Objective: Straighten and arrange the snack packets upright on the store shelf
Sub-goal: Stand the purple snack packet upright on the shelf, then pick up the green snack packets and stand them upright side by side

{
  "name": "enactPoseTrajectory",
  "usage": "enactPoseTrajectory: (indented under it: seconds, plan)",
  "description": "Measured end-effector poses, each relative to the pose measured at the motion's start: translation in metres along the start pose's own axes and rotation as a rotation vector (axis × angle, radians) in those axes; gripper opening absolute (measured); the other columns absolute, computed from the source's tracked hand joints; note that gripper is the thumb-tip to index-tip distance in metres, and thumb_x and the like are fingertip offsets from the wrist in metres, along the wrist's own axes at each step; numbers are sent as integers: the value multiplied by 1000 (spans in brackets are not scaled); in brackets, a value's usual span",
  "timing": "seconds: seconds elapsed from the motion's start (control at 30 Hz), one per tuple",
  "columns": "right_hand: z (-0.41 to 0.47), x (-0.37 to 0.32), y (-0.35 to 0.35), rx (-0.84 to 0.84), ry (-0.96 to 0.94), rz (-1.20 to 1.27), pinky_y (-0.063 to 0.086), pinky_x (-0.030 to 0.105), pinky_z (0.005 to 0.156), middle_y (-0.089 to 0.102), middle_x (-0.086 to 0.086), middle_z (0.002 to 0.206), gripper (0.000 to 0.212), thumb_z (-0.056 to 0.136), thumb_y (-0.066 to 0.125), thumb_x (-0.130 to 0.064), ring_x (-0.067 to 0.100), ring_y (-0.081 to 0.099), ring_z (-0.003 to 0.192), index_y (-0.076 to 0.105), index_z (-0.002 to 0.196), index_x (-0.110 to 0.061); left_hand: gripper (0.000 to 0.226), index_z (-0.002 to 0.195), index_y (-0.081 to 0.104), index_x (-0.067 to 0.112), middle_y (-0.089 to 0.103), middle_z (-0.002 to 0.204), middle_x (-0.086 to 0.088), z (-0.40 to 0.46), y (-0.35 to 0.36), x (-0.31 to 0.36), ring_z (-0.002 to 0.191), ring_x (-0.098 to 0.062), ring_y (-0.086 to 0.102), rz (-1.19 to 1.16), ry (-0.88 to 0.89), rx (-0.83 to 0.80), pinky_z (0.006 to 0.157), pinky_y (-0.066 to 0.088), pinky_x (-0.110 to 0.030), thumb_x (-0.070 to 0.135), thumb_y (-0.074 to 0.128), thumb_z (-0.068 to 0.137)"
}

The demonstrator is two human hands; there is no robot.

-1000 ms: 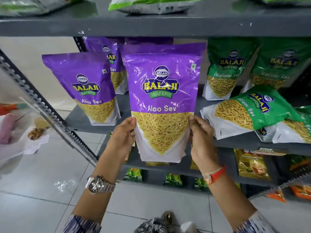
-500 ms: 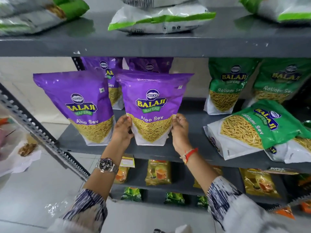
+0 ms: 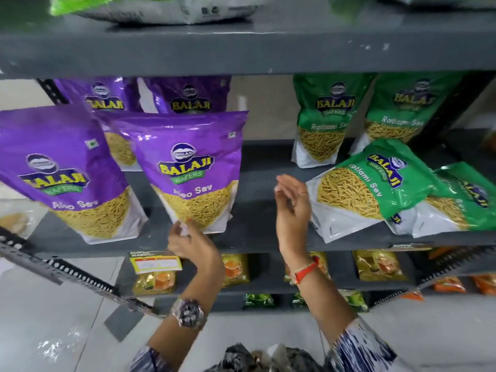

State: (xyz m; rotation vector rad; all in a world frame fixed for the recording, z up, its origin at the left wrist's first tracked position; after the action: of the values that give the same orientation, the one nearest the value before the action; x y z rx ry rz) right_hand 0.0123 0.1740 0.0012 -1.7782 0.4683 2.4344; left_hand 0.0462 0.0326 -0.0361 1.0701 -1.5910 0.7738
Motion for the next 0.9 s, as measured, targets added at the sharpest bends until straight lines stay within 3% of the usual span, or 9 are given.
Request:
enactPoseTrajectory:
  seconds: [0.17, 0.23, 0.3, 0.43, 0.53, 0.6, 0.67, 0.83, 0.9]
  plan:
    - [30, 11, -91, 659, 146, 16, 51, 28, 76, 54, 1, 91, 28, 82, 63, -9, 19, 56, 90, 52, 89, -34, 23, 102, 46, 12, 49, 97, -3, -86, 60, -12, 90, -18, 48, -181, -156, -313, 72, 40, -20, -3, 48, 86]
    - [41, 12, -118, 793, 243, 87, 49, 16, 69, 49, 2, 92, 25, 85, 61, -8, 20, 51, 92, 45, 95, -24, 23, 85, 52, 17, 53, 84, 5, -106, 93, -6, 76, -9, 50, -155, -152, -487, 67, 40, -13, -4, 43, 86]
    - [50, 24, -140, 866, 386, 157, 48, 18, 72, 51, 6, 99, 23, 88, 58, -10, 19, 51, 95, 44, 107, -11, 27, 79, 58, 16, 60, 85, -1, -113, 131, 5, 75, -9, 52, -73, 9, -640, 71, 45, -15, -4, 42, 87]
    - [56, 51, -161, 716, 622, 107, 47, 42, 77, 56, 13, 101, 27, 90, 53, -34, 32, 58, 95, 53, 105, -12, 20, 99, 65, 5, 59, 94, -7, -104, 212, 17, 84, -18, 53, 620, 336, -994, 69, 41, -24, 12, 51, 87]
    - [55, 40, -170, 564, 682, 210, 48, 35, 74, 58, 11, 109, 29, 96, 42, -31, 33, 57, 106, 52, 117, -14, 17, 80, 62, 13, 58, 82, -4, -103, 236, 21, 74, -14, 53, 847, 130, -1236, 72, 43, -20, 27, 55, 87]
    - [53, 35, -176, 497, 707, 296, 49, 33, 77, 56, 9, 126, 36, 98, 38, -27, 32, 55, 116, 45, 131, -15, 30, 104, 64, 10, 66, 105, -8, -104, 241, 17, 97, -18, 61, 865, 77, -1350, 98, 42, -27, 34, 56, 86]
    - [54, 30, -180, 422, 696, 296, 50, 33, 75, 55, 9, 130, 38, 98, 38, -25, 31, 54, 120, 42, 135, -16, 35, 114, 62, 11, 63, 120, -9, -107, 243, 11, 103, -14, 63, 773, 25, -1344, 106, 39, -31, 32, 57, 86]
    - [60, 28, -187, 343, 633, 196, 51, 43, 85, 63, 9, 118, 25, 90, 50, -34, 29, 60, 105, 61, 112, -30, 35, 117, 58, 3, 63, 113, -7, -127, 239, 10, 89, -18, 63, 654, 55, -1220, 85, 46, -27, 21, 58, 86]
    - [60, 38, -194, 315, 588, 121, 48, 53, 96, 66, 7, 117, 24, 73, 55, -48, 28, 61, 108, 66, 94, -44, 19, 104, 62, 9, 69, 90, -1, -132, 225, 9, 70, -10, 66, 583, 23, -1160, 71, 49, -22, 17, 55, 87]
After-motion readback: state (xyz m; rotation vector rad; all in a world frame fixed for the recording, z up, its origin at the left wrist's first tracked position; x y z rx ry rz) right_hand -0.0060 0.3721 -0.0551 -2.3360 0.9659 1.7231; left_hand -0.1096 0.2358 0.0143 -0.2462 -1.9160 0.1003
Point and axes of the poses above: each hand's wrist, its own z-axis towards the middle knuckle, its own y-axis out of the palm, x = y × z, the point moved 1 cm from there along z, towards the middle knuckle
